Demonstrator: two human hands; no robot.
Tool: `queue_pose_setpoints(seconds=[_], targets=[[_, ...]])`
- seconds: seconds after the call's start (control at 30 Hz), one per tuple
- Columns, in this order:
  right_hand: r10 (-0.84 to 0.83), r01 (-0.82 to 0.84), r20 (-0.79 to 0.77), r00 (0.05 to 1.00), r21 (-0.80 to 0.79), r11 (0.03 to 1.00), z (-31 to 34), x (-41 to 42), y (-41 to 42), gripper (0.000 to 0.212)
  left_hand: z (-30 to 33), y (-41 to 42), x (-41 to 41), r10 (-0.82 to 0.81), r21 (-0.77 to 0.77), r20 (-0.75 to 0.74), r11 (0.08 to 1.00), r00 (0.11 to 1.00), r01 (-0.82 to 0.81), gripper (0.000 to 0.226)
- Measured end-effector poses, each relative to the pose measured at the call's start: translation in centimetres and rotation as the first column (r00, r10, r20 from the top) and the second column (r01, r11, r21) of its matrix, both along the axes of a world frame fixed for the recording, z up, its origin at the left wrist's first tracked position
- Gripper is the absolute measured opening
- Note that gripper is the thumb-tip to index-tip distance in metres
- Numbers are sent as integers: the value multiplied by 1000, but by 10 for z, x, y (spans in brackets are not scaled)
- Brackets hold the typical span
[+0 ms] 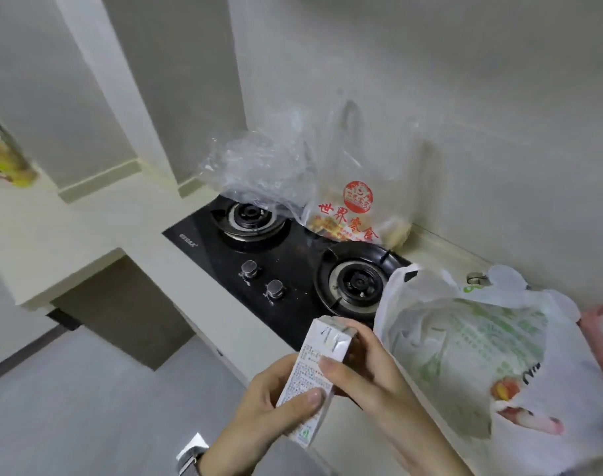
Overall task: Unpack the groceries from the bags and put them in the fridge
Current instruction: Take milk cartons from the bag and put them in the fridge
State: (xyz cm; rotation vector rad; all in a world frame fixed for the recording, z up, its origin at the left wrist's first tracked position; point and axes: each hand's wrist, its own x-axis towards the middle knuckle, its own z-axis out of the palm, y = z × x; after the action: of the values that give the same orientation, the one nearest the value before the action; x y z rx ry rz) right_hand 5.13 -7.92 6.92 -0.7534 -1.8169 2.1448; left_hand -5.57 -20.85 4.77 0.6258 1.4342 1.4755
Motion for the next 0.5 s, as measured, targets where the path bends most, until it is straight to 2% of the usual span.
queue_pose_setpoints(seconds=[0.1,0.2,0.27,0.33,0.4,0.5], targets=[[160,-162,35,986,38,986,4,-21,-16,55,6,-37,-10,161,-13,49,987,986,-160,71],[163,-202,173,971,240,949,-7,-45,-32,45,4,-81,-24,367,-46,200,929,908,-366,89],[110,-230,280,954,443,866,-21,-60,-47,32,5,-119,-34,474,-38,267,875,839,-482,89],[92,-291,333,938,619,729,-37,-74,-65,34,6,-161,-42,555,-37,290,821,780,-570,89],[120,-347,360,925,676,650,-48,-86,-90,34,5,-206,-45,616,-40,286,773,734,-633,92],[180,-416,395,901,665,620,-55,-105,-134,31,2,-270,-43,722,-40,306,661,621,-749,88]])
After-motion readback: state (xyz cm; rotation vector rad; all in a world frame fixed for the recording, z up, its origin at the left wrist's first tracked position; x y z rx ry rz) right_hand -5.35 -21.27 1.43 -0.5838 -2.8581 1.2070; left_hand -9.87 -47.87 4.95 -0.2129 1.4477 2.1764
